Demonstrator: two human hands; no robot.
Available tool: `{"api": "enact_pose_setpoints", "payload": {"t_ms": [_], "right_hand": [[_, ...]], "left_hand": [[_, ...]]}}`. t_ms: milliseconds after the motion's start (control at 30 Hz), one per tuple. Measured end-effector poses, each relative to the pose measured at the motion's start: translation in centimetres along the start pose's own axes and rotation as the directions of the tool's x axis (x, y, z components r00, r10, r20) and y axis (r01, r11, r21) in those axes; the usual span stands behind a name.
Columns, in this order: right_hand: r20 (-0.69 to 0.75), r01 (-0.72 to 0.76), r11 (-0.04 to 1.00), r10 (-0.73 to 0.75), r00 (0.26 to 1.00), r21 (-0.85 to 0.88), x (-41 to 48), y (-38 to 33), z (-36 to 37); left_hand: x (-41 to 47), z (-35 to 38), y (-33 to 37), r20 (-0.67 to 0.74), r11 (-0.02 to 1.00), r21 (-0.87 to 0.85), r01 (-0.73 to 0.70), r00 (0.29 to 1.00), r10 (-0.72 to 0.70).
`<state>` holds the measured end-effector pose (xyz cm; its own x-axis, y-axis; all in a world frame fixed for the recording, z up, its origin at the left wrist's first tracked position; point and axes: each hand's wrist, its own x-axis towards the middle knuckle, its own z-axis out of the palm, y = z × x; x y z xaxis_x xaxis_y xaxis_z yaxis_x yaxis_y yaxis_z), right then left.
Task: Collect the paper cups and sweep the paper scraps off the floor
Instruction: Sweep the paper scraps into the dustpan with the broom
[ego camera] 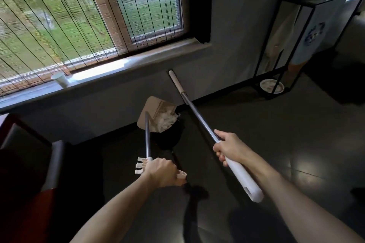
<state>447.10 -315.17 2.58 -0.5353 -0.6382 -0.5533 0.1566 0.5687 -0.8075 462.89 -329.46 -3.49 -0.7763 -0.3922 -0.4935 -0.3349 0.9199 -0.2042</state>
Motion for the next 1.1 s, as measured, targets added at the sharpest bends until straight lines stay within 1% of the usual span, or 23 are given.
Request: {"api": "enact_pose_setpoints", "payload": {"t_ms": [133,333,400,467,700,767,833,1000,1100], "right_hand": [[0.022,-0.009,1.0,0.009,1.0,0.006,-0.1,0.1,0.6],[0.05,0.01,1.0,-0.01,0.999,0.007,-0.2,-0.4,1.4],[0.053,0.01,1.0,-0.011,0.999,0.002,-0.2,-0.6,1.4],[0.051,0.009,1.0,-0.009,0.999,0.003,-0.2,-0.5,1.4],[0.033,-0.031,0.999,0.03,0.999,0.035,-0.5,1.2,1.6],[0.025,-0.043,0.998,0.042,0.999,0.038,-0.6,1.7,1.5],[0.012,-0.048,0.999,0.048,0.999,0.024,-0.7,1.9,1.4],[0.0,-0.047,0.999,0.047,0.999,0.017,-1.1,1.8,1.8],[-0.002,-0.028,1.0,0.028,1.0,0.008,-1.5,1.4,2.0]], "left_hand": [[-0.8,0.4,-0.7,-0.007,0.997,0.08,-0.013,1.0,0.014],[-1.3,0.1,-2.1,-0.084,0.995,0.104,0.006,0.996,0.003],[-1.3,-0.1,-2.0,-0.096,0.995,0.101,-0.008,0.995,0.018],[-1.6,0.0,-1.5,-0.075,0.994,0.103,-0.035,0.996,0.043],[-1.9,4.2,1.1,0.102,0.994,0.037,-0.1,0.99,0.096],[-1.8,4.6,1.8,0.106,0.992,0.03,-0.126,0.987,0.123],[-2.0,4.0,2.0,0.079,0.988,0.056,-0.146,0.987,0.141],[-3.0,1.4,0.3,0.012,0.992,0.105,-0.071,0.997,0.071],[-4.4,-0.1,-0.8,-0.077,0.996,0.085,0.025,0.997,-0.019]]}}
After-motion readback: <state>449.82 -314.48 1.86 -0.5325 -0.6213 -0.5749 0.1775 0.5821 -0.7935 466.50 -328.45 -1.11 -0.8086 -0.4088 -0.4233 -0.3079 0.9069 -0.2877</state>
